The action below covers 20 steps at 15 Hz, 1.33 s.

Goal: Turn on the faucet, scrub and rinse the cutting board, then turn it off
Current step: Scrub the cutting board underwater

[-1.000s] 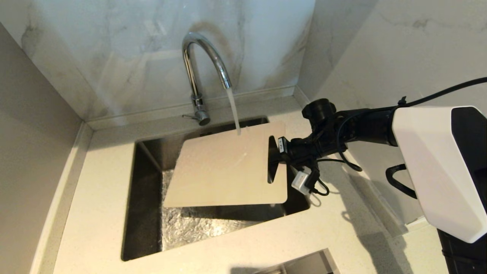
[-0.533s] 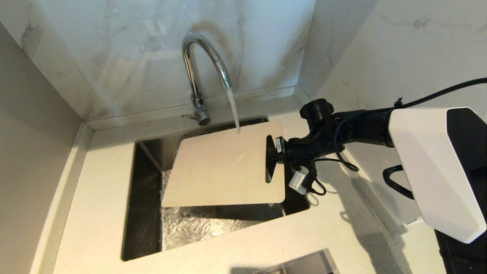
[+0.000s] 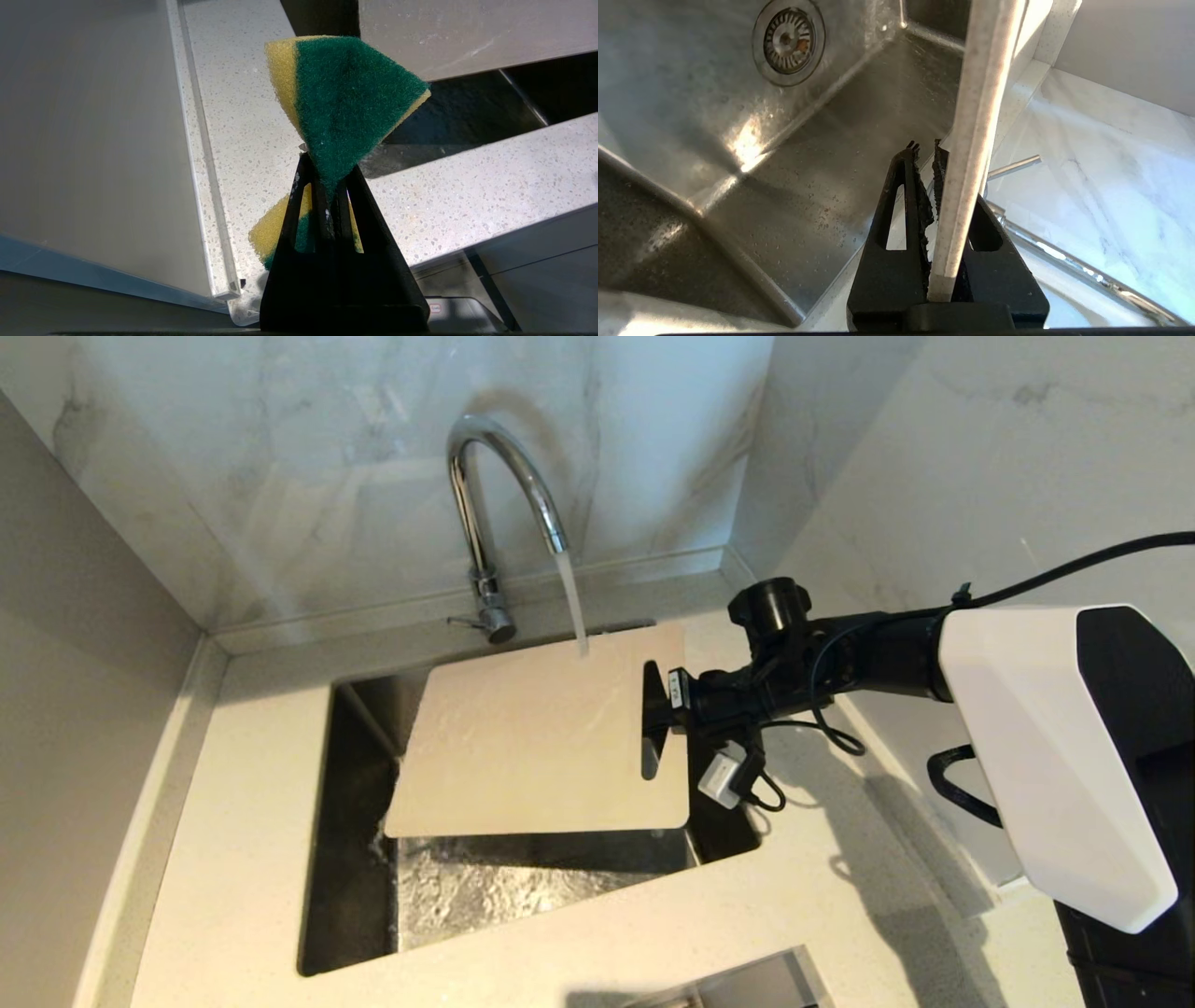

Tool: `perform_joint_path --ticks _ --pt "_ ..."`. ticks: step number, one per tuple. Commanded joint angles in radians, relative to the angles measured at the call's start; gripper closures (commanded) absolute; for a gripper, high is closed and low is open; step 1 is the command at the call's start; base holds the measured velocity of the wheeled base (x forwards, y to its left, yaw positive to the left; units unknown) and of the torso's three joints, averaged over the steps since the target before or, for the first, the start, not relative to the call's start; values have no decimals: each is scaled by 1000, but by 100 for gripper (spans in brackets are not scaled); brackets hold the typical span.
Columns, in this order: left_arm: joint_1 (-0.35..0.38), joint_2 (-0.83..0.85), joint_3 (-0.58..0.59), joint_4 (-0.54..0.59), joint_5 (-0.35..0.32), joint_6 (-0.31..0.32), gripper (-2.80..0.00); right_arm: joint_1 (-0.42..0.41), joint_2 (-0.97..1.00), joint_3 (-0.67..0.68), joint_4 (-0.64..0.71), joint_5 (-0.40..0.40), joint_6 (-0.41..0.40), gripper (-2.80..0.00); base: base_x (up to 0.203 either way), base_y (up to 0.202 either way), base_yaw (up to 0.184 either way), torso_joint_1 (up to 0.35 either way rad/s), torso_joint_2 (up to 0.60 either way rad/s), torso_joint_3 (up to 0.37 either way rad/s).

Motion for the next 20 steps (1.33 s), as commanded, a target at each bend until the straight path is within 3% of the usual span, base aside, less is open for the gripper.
perform_joint_path --ticks 1,20 --pt "0 -2 2 -2 0 0 0 0 4 0 0 4 -16 0 0 0 0 0 0 0" --pt "1 -2 2 0 0 0 0 6 12 0 -14 4 -1 0 0 0 0 0 0 0"
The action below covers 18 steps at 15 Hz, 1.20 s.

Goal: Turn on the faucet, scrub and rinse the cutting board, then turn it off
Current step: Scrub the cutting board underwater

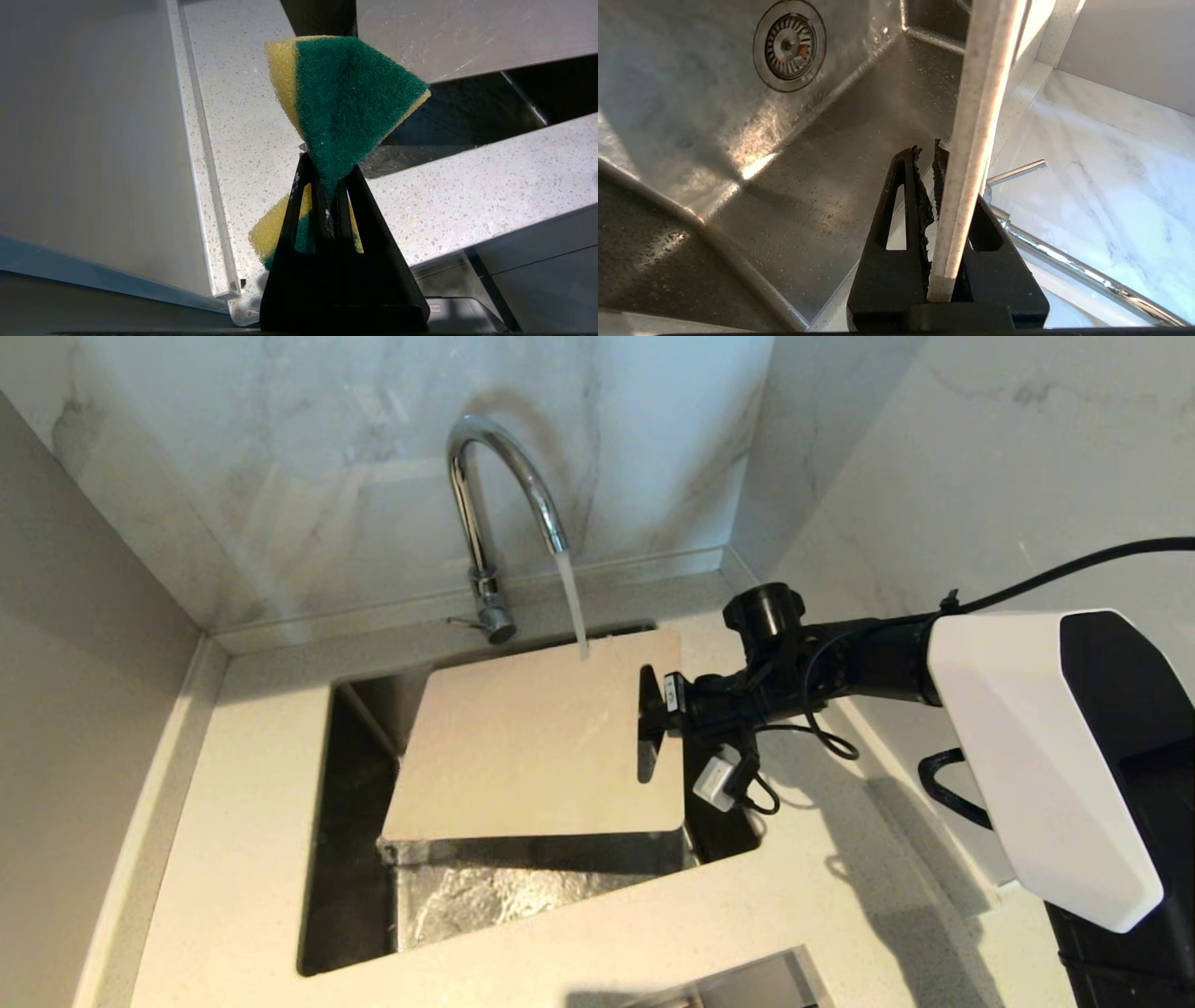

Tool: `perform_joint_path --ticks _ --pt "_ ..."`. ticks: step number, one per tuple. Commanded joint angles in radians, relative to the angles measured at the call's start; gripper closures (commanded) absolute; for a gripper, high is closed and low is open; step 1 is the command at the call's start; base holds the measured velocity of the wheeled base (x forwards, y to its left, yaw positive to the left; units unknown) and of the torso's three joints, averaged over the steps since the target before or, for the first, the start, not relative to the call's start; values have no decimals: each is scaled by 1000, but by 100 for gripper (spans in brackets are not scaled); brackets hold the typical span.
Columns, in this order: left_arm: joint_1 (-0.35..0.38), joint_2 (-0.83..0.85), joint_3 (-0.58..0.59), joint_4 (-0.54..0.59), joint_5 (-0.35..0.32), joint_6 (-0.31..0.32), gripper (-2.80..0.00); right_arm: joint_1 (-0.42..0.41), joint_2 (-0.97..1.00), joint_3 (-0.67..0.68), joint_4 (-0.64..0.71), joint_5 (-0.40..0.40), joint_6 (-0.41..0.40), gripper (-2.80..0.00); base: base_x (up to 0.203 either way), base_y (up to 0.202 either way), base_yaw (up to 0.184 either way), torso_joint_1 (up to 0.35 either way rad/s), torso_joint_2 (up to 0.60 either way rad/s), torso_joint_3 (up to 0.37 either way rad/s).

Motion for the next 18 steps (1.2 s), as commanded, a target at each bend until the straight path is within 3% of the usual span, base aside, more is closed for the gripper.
perform_joint_path --ticks 1,18 --pt "0 -2 2 0 0 0 0 0 0 0 3 4 -16 0 0 0 0 0 0 0" --pt "0 -2 2 0 0 0 0 0 -12 20 4 11 -11 0 0 0 0 0 0 0"
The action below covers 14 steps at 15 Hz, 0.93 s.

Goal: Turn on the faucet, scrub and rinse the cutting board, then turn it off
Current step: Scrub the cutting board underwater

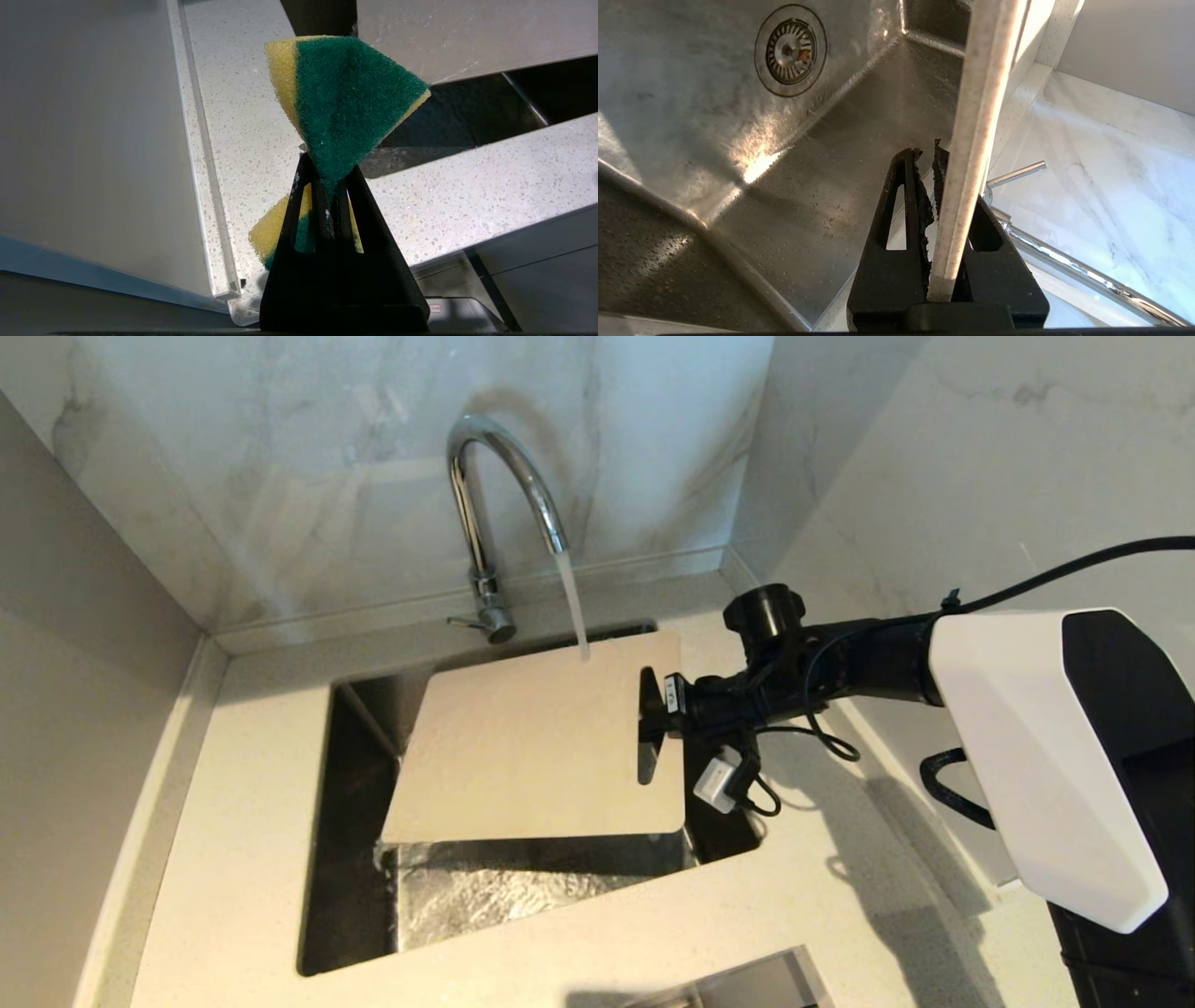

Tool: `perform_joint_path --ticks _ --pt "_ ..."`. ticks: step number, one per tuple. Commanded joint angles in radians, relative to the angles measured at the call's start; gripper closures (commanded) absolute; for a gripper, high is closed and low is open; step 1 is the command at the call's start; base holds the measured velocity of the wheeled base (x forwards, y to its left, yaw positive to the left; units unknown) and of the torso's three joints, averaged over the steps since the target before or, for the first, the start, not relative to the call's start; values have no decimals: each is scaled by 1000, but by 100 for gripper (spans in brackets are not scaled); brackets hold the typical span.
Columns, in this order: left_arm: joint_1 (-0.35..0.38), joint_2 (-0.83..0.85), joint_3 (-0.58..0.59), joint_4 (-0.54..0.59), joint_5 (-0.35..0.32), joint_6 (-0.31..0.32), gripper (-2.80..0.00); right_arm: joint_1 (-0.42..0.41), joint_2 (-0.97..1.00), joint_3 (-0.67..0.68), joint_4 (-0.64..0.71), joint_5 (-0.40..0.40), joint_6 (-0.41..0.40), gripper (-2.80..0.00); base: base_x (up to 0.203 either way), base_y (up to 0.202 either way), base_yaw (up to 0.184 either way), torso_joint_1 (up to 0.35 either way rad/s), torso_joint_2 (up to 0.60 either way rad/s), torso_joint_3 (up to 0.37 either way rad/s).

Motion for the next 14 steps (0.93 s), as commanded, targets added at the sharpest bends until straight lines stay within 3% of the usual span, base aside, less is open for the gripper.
perform_joint_path --ticks 1,14 --pt "0 -2 2 0 0 0 0 0 -11 17 2 8 -15 0 0 0 0 0 0 0" --pt "0 -2 2 0 0 0 0 -30 -69 119 6 46 -9 0 0 0 0 0 0 0"
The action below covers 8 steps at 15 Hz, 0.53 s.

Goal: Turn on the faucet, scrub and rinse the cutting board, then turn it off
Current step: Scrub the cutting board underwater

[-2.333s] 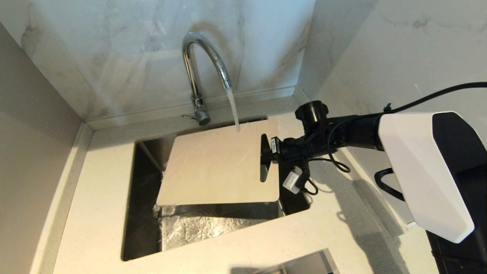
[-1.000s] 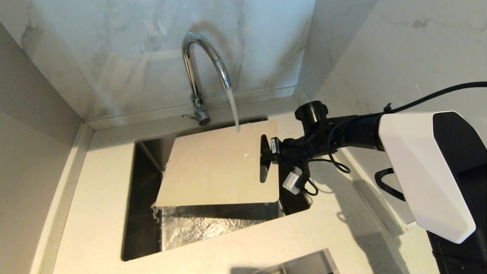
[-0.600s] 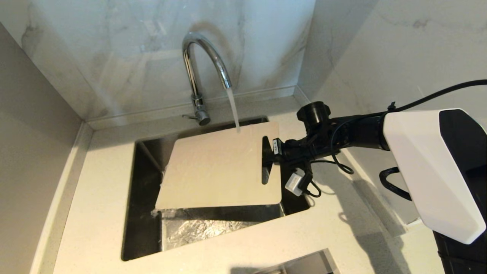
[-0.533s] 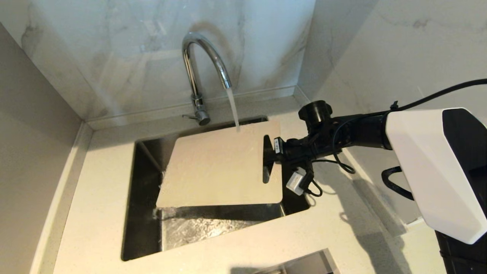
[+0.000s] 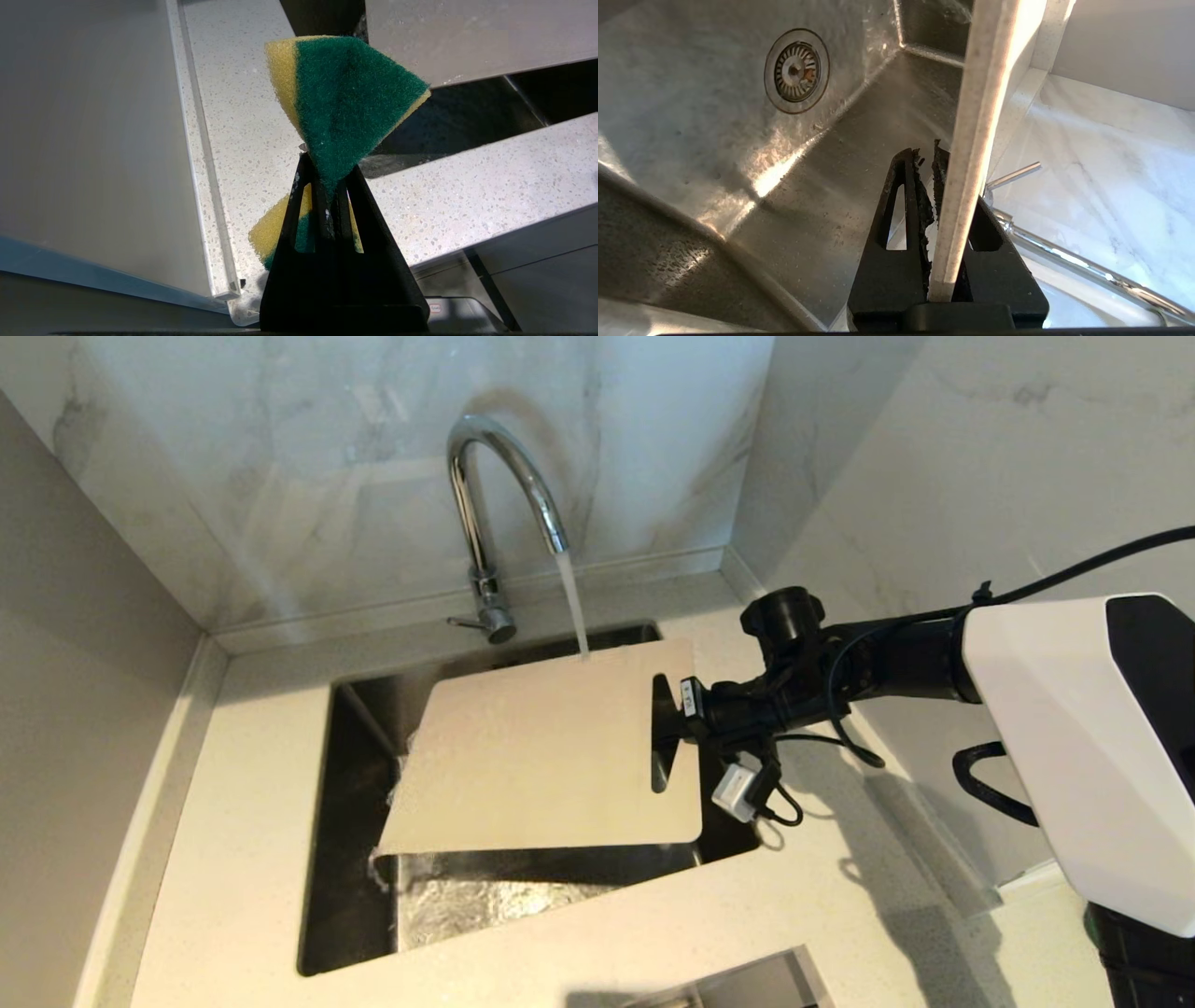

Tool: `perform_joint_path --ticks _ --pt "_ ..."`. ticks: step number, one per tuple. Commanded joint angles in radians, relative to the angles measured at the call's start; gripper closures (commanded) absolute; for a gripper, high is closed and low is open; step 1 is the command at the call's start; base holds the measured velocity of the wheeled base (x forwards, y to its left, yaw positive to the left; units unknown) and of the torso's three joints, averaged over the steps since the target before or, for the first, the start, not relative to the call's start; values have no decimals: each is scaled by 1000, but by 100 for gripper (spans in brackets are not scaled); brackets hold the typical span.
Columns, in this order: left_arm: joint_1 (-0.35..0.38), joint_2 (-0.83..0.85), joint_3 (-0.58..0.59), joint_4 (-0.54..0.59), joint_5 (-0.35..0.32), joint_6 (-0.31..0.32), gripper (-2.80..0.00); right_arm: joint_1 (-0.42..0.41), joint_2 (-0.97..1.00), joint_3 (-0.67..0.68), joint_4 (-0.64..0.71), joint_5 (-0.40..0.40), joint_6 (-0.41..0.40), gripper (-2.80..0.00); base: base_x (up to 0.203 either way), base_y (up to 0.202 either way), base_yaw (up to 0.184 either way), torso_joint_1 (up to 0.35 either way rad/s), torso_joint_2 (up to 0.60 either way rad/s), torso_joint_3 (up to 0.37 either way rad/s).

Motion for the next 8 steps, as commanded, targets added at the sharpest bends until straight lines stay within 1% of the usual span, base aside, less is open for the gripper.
perform_joint_path --ticks 1,8 --pt "1 -2 2 -1 0 0 0 -9 -14 28 3 4 -15 0 0 0 0 0 0 0" --pt "1 -2 2 -1 0 0 0 -25 -28 65 4 5 -14 0 0 0 0 0 0 0"
